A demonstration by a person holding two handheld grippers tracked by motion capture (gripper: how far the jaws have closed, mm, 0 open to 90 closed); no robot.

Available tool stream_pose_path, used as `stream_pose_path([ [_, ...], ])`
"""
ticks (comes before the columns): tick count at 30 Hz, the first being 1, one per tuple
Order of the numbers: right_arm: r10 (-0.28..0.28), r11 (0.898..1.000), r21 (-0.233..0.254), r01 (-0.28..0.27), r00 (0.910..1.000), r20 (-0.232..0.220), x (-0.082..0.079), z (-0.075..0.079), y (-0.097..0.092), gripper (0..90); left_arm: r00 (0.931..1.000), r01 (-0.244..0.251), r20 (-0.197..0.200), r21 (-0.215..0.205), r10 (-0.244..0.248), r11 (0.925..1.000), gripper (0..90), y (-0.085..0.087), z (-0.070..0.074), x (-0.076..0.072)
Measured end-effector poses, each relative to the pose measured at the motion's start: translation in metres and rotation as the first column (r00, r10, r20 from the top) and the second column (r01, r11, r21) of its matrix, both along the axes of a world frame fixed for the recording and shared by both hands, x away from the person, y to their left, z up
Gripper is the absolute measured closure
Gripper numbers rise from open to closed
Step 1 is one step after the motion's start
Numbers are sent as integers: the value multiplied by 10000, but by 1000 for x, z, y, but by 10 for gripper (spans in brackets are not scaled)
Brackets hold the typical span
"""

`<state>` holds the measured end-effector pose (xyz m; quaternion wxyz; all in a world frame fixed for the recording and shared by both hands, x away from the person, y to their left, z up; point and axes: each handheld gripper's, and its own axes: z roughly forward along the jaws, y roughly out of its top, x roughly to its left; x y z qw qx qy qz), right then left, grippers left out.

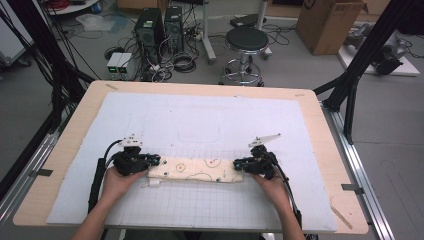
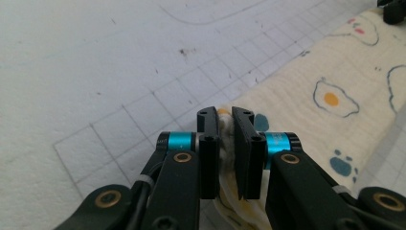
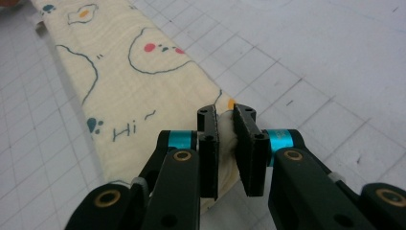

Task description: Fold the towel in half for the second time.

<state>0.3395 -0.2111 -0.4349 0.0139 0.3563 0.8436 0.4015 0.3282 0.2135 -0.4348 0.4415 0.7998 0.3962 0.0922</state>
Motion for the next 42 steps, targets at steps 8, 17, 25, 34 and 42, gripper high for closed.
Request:
stream_pose_path([
  [8, -293, 9994, -181, 298, 9992, 287, 9, 19, 4, 817, 9989, -367, 310, 87, 364, 9993, 822, -4, 10, 13],
  [17, -1202, 9925, -160, 1210, 9917, 448, 37, 25, 2, 817, 9940, -1001, 439, 56, 997, 9950, 822, -9, 14, 42],
  [25, -1707, 9849, -220, 1718, 9843, 439, 59, 21, 4, 815, 9874, -1521, 417, -94, 1524, 9883, 822, -9, 13, 64],
  [34, -2332, 9710, -423, 2354, 9712, 493, 76, 20, 3, 816, 9871, -1570, 291, -99, 1572, 9876, 820, -17, 7, 76],
  [42, -2671, 9615, -574, 2687, 9631, 334, 82, 11, -1, 812, 9856, -1688, 9, -134, 1688, 9856, 818, -20, -1, 82],
])
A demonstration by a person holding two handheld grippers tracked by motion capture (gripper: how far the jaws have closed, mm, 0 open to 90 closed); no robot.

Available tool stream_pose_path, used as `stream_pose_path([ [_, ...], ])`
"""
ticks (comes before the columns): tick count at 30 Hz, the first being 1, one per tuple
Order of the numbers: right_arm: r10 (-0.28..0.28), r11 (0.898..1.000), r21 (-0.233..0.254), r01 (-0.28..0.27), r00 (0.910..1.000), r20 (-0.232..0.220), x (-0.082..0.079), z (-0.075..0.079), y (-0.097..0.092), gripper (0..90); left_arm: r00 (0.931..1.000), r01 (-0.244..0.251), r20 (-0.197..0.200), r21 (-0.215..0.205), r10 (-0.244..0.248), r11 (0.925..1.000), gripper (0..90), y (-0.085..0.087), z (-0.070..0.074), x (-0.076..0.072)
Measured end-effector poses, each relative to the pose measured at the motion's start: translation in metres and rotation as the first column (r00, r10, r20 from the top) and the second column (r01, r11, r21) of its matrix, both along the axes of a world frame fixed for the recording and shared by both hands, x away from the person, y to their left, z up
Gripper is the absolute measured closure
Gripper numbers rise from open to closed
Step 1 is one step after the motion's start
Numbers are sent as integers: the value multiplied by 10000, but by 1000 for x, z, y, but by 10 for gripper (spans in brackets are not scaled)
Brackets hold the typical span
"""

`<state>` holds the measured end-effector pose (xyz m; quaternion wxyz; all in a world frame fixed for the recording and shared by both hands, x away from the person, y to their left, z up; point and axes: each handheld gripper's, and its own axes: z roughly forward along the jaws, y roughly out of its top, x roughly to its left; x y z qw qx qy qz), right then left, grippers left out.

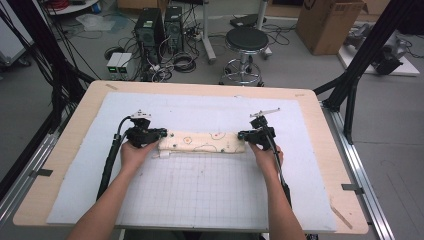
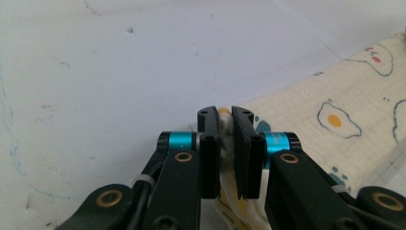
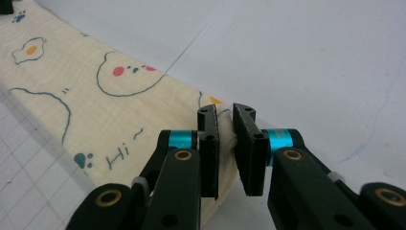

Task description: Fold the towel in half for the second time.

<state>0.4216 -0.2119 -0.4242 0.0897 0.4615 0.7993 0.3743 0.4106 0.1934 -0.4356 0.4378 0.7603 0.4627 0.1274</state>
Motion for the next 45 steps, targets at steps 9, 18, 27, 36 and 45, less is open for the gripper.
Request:
stream_pose_path([
  [9, -18, 9997, 239, 15, 9999, 128, 1, -2, 0, 670, 9995, -280, 167, 157, 277, 9995, 679, 4, 4, -1],
  [18, -131, 9979, 644, 104, 9990, 420, -6, 10, -7, 504, 9973, 108, 731, -16, -106, 9999, 560, 9, 21, -12],
  [27, 78, 9967, 795, -152, 9957, 927, -15, 22, -6, 409, 9947, 488, 912, -11, -485, 9988, 498, 10, 31, -20],
  [36, 145, 9961, 849, -235, 9943, 1058, -18, 26, -5, 343, 9927, 719, 963, 31, -719, 9974, 454, 10, 34, -25],
  [45, 77, 9947, 1008, -200, 9927, 1206, -21, 29, -8, 269, 9919, 701, 1068, -91, -687, 9975, 415, 10, 36, -28],
])
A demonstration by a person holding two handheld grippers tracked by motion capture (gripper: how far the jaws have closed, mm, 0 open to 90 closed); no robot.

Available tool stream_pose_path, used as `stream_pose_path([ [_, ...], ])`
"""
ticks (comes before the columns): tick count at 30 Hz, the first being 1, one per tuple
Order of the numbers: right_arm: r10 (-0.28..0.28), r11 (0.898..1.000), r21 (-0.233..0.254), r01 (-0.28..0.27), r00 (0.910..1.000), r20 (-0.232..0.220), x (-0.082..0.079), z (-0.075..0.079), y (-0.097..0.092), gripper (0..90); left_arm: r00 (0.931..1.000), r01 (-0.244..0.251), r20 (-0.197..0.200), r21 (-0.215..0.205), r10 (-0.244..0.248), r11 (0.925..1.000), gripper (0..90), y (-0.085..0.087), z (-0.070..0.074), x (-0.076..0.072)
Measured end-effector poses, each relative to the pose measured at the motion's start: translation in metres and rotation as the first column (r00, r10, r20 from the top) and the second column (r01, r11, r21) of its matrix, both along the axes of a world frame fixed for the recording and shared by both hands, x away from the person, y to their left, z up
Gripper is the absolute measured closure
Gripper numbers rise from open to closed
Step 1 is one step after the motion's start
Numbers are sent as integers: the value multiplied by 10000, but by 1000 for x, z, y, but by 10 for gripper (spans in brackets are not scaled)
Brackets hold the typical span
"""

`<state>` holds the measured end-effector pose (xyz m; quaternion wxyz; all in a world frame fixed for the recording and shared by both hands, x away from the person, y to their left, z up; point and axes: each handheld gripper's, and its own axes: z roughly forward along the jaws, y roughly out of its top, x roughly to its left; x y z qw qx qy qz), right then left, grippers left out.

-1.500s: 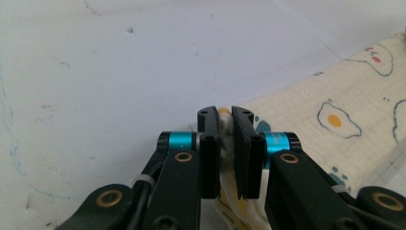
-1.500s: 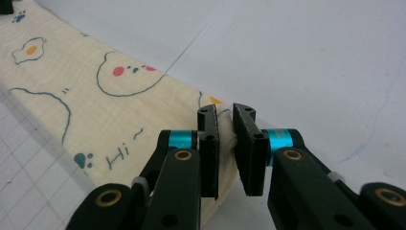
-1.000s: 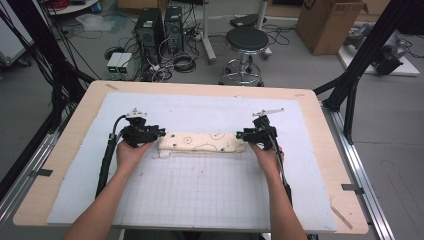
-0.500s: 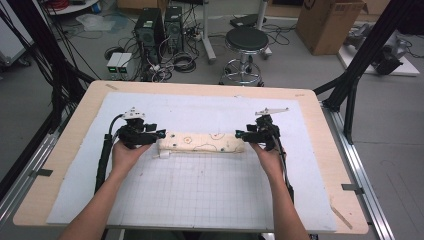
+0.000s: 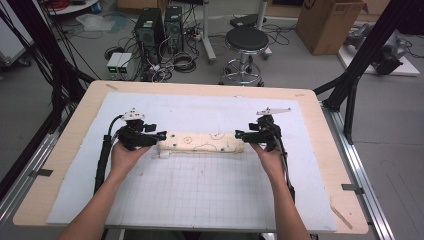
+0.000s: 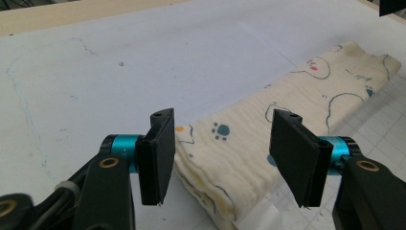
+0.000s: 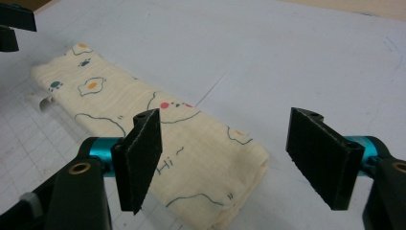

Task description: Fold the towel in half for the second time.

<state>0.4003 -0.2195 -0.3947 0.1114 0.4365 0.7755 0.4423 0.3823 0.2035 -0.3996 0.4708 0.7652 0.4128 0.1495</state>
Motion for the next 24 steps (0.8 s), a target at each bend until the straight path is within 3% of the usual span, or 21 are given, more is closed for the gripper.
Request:
stream_pose_path([
  [24, 38, 10000, 1, -38, 9992, 389, -21, 14, 2, 127, 9976, 506, 481, 38, -507, 9987, 350, 14, 7, -28],
])
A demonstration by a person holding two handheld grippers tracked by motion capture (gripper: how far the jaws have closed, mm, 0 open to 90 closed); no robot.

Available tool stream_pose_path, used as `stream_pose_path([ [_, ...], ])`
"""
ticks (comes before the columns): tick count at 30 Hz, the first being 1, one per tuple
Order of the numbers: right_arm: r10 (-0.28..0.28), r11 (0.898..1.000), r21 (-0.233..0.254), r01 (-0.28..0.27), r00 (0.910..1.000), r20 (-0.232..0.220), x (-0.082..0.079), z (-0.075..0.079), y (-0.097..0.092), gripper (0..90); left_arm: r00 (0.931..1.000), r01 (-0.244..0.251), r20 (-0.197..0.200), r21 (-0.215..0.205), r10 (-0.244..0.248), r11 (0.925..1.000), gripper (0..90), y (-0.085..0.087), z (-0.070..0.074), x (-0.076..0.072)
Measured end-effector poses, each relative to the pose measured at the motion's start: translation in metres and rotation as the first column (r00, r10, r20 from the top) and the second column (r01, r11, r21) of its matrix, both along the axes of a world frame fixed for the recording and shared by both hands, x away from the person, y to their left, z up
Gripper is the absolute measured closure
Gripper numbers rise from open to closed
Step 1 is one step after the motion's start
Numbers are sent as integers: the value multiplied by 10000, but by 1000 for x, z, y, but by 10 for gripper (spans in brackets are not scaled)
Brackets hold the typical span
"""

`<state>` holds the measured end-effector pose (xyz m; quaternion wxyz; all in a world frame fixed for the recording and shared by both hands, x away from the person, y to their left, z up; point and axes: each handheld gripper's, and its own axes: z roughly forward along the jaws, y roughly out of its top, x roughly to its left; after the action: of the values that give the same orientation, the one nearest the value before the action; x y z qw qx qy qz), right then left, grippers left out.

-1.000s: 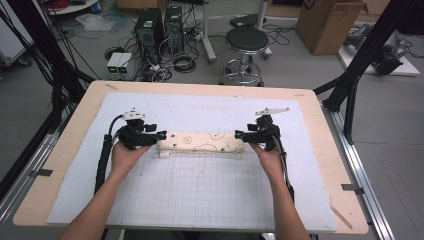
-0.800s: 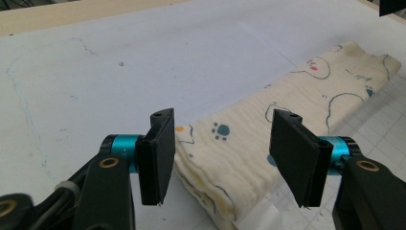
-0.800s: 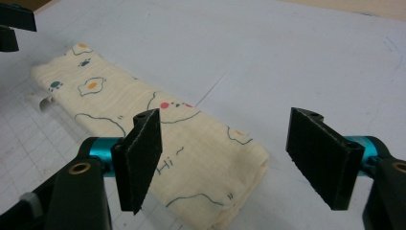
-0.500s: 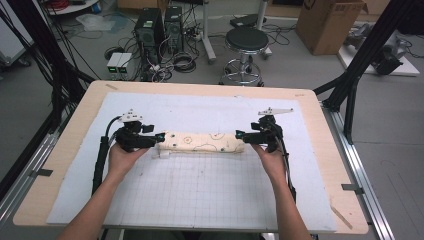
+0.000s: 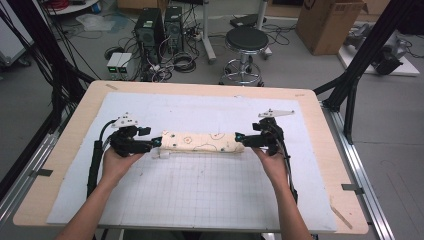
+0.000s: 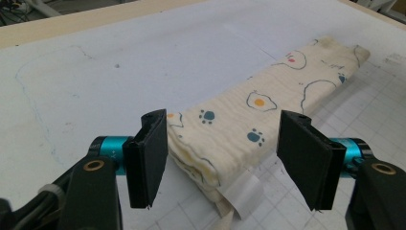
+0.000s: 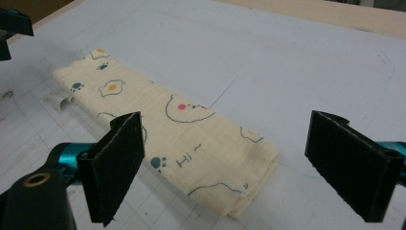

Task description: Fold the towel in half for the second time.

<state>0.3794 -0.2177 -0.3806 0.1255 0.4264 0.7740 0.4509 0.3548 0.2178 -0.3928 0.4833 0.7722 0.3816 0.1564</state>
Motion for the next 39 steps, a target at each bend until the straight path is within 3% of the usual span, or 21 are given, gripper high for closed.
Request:
stream_pose_path([
  [6, 98, 9999, -70, -96, 9995, 284, -9, 3, 0, 125, 10000, 59, 47, 28, -59, 10000, 329, 8, 0, -11],
  [18, 139, 9997, -220, -135, 9997, 196, -24, -6, -8, 123, 9998, 108, 139, -25, -108, 9999, 313, 16, -4, -30],
  [22, 177, 9996, -230, -172, 9996, 228, -30, -10, -11, 121, 9998, 198, 74, 153, -199, 9997, 306, 15, -3, -34],
  [27, 147, 9996, -244, -141, 9996, 232, -38, -13, -15, 121, 9994, 233, 249, 142, -237, 9996, 306, 13, -1, -40],
  [31, 197, 9995, -238, -188, 9992, 359, -43, -14, -18, 121, 9994, 146, 315, 109, -149, 9998, 305, 17, -6, -44],
  [34, 158, 9996, -233, -149, 9992, 370, -49, -15, -19, 121, 9999, 108, 107, 327, -112, 9994, 305, 20, -13, -45],
  [39, 240, 9994, -263, -232, 9992, 324, -57, -22, -22, 120, 9998, 97, 144, 214, -100, 9997, 304, 25, -17, -52],
])
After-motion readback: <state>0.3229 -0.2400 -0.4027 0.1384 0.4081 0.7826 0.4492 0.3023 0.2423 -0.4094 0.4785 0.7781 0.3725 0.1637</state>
